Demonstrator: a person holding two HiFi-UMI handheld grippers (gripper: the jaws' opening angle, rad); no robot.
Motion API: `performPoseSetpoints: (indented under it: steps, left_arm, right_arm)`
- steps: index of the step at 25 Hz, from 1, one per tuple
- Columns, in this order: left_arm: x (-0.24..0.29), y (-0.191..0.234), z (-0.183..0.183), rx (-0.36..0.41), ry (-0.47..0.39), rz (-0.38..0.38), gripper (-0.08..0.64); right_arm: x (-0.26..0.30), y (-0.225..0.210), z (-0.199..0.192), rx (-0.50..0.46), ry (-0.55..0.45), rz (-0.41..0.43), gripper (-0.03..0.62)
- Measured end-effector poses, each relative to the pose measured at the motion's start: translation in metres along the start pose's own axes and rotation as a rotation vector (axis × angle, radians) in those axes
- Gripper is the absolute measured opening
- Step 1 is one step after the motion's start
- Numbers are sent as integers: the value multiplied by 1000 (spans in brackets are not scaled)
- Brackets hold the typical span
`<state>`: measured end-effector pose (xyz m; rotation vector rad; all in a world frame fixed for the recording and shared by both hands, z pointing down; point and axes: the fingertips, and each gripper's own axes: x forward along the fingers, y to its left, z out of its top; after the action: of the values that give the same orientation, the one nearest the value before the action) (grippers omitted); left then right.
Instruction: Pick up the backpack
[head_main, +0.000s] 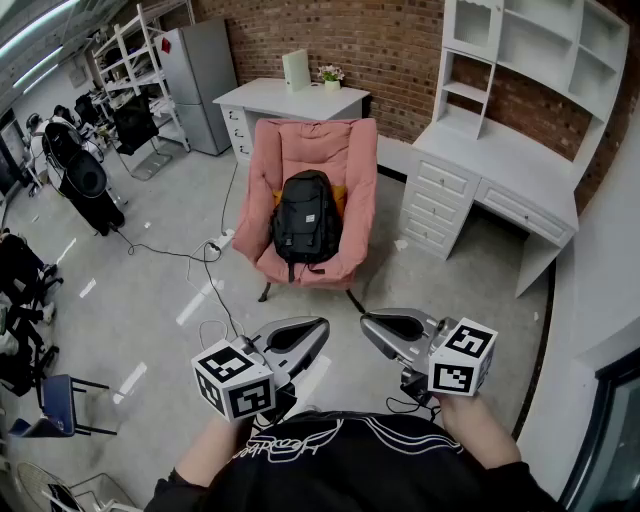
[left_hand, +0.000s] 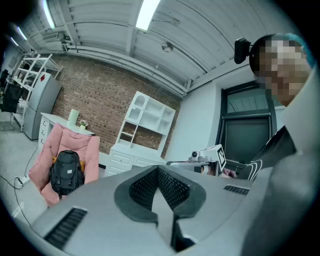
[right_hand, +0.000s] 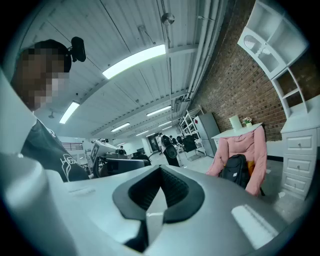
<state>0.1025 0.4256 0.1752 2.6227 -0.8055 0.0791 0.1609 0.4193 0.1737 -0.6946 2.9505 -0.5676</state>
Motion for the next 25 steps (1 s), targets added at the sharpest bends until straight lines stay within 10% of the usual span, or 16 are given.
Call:
performPoseSetpoints:
  steps: [15, 25]
  left_arm:
    - [3, 43, -5, -48, 11, 42, 3]
    - [16, 157, 0, -126, 40, 68, 3]
  right_arm:
    - [23, -34, -10, 84, -2, -15, 6]
    - [111, -103, -20, 111, 73, -40, 6]
